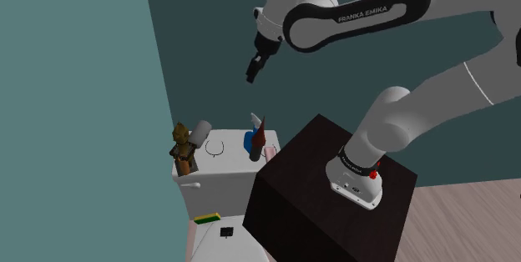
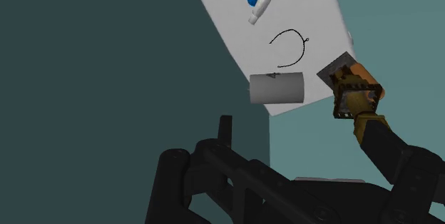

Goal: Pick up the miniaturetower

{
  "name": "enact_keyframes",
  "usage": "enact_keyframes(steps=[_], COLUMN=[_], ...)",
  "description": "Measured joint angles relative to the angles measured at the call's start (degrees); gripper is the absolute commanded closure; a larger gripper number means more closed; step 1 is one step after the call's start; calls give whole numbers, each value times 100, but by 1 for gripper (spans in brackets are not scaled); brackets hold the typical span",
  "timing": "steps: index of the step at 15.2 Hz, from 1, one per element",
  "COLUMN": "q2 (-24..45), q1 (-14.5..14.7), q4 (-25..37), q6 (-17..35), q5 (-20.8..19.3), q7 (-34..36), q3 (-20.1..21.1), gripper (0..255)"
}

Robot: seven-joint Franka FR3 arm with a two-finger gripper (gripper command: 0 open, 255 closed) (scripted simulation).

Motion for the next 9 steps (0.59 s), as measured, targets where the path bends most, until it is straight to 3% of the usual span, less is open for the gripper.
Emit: enact_keyframes(steps=[9], q2=[1623], q1=[158], q4=[353], q6=[1651], q5=[-161], q7=[521], q3=[591], gripper=[0])
